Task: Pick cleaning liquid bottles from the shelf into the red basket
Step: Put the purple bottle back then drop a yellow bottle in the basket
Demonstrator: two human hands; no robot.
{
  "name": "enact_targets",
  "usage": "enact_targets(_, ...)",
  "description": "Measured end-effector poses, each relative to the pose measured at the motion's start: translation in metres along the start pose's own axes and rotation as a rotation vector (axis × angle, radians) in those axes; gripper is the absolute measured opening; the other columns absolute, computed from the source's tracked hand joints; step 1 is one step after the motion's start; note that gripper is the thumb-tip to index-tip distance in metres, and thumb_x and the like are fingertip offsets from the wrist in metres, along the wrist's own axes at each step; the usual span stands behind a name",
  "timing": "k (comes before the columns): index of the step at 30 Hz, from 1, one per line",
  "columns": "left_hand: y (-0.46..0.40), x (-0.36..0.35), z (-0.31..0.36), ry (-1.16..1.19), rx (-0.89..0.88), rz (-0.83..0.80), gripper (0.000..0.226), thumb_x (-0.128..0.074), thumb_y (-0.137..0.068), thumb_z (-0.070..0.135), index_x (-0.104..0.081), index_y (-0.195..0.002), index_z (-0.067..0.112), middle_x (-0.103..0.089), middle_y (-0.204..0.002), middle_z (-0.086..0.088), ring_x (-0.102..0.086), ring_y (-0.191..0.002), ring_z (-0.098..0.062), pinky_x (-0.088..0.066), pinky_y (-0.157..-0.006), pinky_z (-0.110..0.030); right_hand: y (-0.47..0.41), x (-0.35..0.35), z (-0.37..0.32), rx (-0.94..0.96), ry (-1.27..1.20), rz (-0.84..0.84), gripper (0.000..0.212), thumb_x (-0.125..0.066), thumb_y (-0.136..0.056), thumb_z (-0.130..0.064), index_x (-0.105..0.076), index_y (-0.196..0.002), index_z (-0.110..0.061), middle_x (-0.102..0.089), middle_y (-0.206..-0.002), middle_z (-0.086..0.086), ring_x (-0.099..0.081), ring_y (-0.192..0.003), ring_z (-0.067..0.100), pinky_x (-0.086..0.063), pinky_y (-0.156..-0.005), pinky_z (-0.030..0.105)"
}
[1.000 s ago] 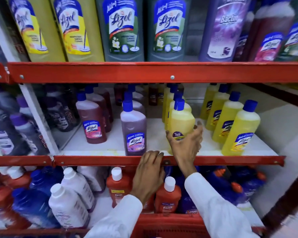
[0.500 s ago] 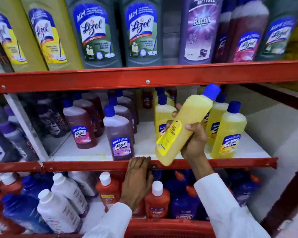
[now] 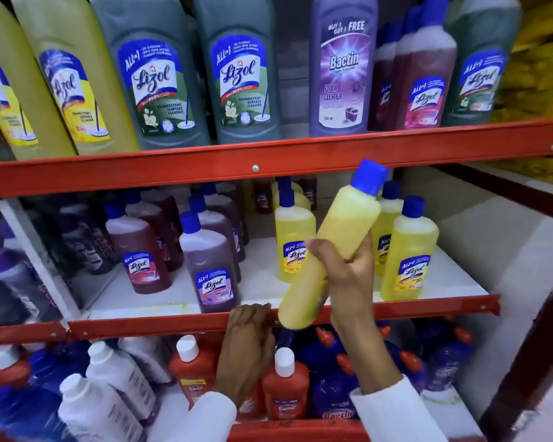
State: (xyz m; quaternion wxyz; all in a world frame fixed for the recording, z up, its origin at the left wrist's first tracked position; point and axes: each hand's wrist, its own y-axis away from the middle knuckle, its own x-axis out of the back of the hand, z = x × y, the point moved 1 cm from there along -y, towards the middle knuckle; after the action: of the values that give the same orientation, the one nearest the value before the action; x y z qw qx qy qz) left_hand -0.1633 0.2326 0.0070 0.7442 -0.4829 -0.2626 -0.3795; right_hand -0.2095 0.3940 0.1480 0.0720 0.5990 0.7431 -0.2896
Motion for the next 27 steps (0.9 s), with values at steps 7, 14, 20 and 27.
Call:
enact_targets(7, 0.008, -0.004, -0.003, -0.071, 0.008, -0.039, 0.064, -0.062, -0.077, 0.024, -0.043, -0.139, 0.017, -0.051, -0.141, -0.008, -0.038, -0.135, -0.026, -0.012, -0.120, -0.033, 0.007, 0.008, 0.015, 0.205, 0.520, 0.215, 0.098, -0.094, -0.056, -0.046, -0.038, -0.133, -0.022, -0.056, -0.127, 0.002, -0.059, -0.114, 0.023, -0.056, -0.091, 0.044)
enact_targets(14, 0.036, 0.000, 0.030, 0.224, 0.065, -0.172, 0.074, -0.073, -0.064, 0.036, -0.051, -0.134, 0.021, -0.052, -0.141, 0.002, -0.038, -0.137, -0.016, -0.019, -0.111, -0.010, 0.029, 0.054, 0.034, 0.079, 0.566, 0.068, 0.103, -0.091, -0.041, -0.064, -0.041, -0.125, -0.029, -0.064, -0.119, -0.002, -0.065, -0.108, 0.021, -0.059, -0.085, 0.044)
enact_targets(20, 0.063, -0.029, 0.068, 0.686, 0.178, -0.377, 0.040, -0.086, -0.067, 0.027, -0.064, -0.100, 0.034, -0.073, -0.093, 0.022, -0.067, -0.086, 0.003, -0.053, -0.073, -0.022, 0.076, 0.103, 0.073, -0.108, 0.564, -0.093, 0.083, -0.080, -0.060, -0.056, -0.036, -0.125, -0.029, -0.059, -0.123, -0.002, -0.062, -0.112, 0.012, -0.053, -0.091, 0.028)
enact_targets(27, 0.136, -0.118, 0.046, 0.675, 0.395, -0.594, 0.048, -0.090, -0.058, 0.019, -0.070, -0.101, 0.016, -0.078, -0.095, 0.001, -0.071, -0.085, -0.008, -0.058, -0.074, -0.028, 0.127, 0.189, 0.133, -0.278, 0.872, -0.286, 0.070, -0.087, -0.060, -0.048, -0.060, -0.120, -0.026, -0.072, -0.111, -0.004, -0.067, -0.099, 0.014, -0.054, -0.084, 0.029)
